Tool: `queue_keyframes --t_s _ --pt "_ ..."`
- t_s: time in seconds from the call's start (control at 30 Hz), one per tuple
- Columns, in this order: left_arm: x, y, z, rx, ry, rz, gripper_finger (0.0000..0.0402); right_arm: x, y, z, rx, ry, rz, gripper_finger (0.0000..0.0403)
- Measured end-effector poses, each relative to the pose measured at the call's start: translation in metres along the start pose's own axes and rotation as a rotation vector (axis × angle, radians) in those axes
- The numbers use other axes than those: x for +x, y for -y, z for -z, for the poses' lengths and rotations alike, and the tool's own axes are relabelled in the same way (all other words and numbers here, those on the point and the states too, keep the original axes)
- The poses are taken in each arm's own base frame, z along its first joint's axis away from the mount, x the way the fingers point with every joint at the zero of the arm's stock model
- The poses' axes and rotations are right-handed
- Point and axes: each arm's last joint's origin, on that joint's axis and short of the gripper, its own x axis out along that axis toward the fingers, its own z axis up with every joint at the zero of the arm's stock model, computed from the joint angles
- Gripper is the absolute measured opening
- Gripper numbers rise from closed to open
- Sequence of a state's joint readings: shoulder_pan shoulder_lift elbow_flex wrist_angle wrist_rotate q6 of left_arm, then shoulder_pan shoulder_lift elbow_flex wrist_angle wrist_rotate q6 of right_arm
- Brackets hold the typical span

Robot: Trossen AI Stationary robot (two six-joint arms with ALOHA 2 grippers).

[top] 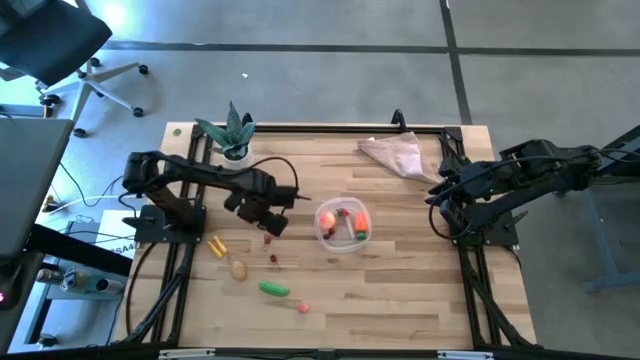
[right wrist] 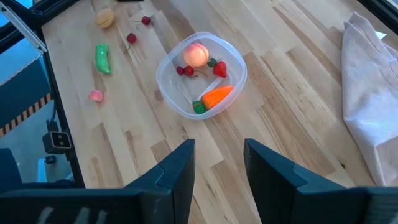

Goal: Pick and placing Produce into tupperware
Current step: Put the red cherry into the transparent bin

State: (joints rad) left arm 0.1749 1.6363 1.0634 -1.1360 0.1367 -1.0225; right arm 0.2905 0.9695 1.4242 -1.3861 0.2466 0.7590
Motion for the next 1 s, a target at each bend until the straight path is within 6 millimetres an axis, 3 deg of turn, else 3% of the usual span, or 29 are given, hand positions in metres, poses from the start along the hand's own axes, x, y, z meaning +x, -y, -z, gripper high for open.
queue_keyframes --t_s 0.23,0.57,1.0 --pt "0.011 0.014 -0.001 0.039 0.014 0.168 0.0134 0.000 0.000 0.000 0.000 0.000 0.000 0.0130" --pt "0.011 0.017 -0.001 0.002 0.020 0.187 0.0134 0.000 0.000 0.000 0.000 0.000 0.000 0.0130" --pt "0.014 0.023 0.012 0.150 0.066 0.145 0.0134 0.000 0.000 0.000 0.000 0.000 0.000 0.0130"
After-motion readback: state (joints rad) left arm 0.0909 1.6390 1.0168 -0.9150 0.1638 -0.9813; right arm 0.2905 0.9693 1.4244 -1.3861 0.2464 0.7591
